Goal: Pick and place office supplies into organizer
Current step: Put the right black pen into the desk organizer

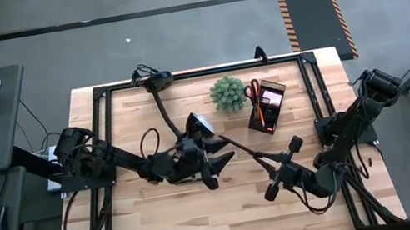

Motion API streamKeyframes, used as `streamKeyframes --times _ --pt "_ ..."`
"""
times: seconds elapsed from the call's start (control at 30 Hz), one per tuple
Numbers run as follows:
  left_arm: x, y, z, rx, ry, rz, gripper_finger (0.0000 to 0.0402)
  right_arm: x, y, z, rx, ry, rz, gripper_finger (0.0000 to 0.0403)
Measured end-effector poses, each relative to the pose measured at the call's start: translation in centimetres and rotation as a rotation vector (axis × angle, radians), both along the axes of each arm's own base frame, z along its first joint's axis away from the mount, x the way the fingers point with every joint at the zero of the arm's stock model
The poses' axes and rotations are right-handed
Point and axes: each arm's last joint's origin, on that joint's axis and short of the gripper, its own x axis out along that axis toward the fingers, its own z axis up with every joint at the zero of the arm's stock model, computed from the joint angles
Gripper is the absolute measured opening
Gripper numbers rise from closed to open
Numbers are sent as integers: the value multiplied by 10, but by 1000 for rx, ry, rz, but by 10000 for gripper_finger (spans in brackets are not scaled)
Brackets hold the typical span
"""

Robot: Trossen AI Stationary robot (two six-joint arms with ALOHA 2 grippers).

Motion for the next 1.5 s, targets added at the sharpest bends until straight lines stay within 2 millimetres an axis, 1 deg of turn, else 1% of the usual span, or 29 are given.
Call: streamKeyframes --times 0.17,0.37,0.53,0.6,0.67,0.93,1.03,1.1,1.23,1.33,1.4,1.5 --pt "0 8 4 -34 -52 20 221 2 0 1 1 -8 34 38" --pt "-2 9 8 -32 -103 11 220 5 -4 1 1 -10 31 40" --pt "-2 9 8 -31 -102 11 214 6 -5 1 -7 -7 45 38" --pt "-2 9 8 -31 -101 11 199 6 -5 1 -15 -1 41 38" --pt "-2 9 8 -31 -101 11 175 7 -6 2 -14 -2 32 38" --pt "-2 9 9 -16 -100 15 51 7 -6 2 -20 3 29 38" --pt "-3 8 10 -5 -110 3 15 7 -6 1 -22 5 28 38" --pt "-3 8 10 5 -108 5 11 7 -6 1 -20 4 23 38" --pt "-3 8 10 12 -104 12 32 7 -6 1 -19 3 23 31" --pt "-3 8 10 16 -101 20 32 7 -6 1 -21 5 22 31" --pt "-3 8 10 32 -96 25 21 6 -6 1 -39 20 9 43" --pt "-3 10 9 48 -81 59 8 0 -3 3 -77 61 -58 74"
